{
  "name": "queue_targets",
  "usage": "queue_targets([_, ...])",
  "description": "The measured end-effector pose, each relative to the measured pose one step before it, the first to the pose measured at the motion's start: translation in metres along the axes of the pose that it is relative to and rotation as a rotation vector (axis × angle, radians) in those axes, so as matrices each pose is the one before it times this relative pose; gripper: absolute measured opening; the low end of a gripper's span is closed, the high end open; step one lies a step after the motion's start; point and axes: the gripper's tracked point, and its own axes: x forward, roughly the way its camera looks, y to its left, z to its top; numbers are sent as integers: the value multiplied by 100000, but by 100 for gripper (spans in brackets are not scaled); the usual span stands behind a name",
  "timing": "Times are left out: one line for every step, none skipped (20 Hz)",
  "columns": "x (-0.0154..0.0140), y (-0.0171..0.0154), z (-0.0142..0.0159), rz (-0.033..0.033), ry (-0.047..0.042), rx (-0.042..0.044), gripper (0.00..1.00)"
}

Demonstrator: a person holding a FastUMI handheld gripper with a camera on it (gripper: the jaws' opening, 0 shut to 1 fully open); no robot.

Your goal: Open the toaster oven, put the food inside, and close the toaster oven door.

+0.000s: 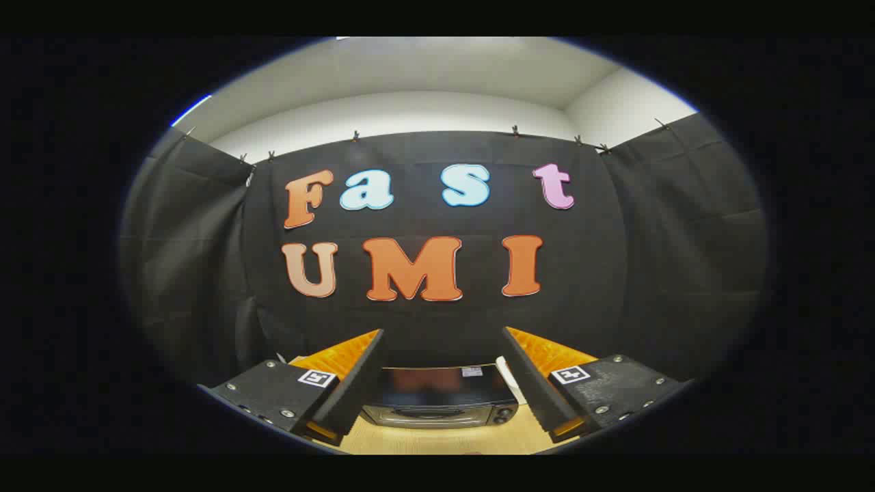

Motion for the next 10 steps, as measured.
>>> queue_targets([89, 181, -97, 23, 686, -80, 98])
queue_targets([267, 241, -78, 96, 710, -327, 98])
queue_targets([40, 168, 52, 386, 4, -428, 98])
queue_targets([-14, 332, 288, 883, -629, -633, 98])
queue_targets([-141, 110, 227, 308, 50, -269, 98])
queue_targets([-97, -73, -2, 441, -71, 318, 98])
queue_targets([-72, 12, 327, 201, -320, 552, 98])
queue_targets([-138, -191, 84, -375, 62, 512, 98])
queue_targets([-196, -12, 138, -155, 133, 233, 98])
queue_targets([-215, 304, 58, 340, -349, 277, 98])
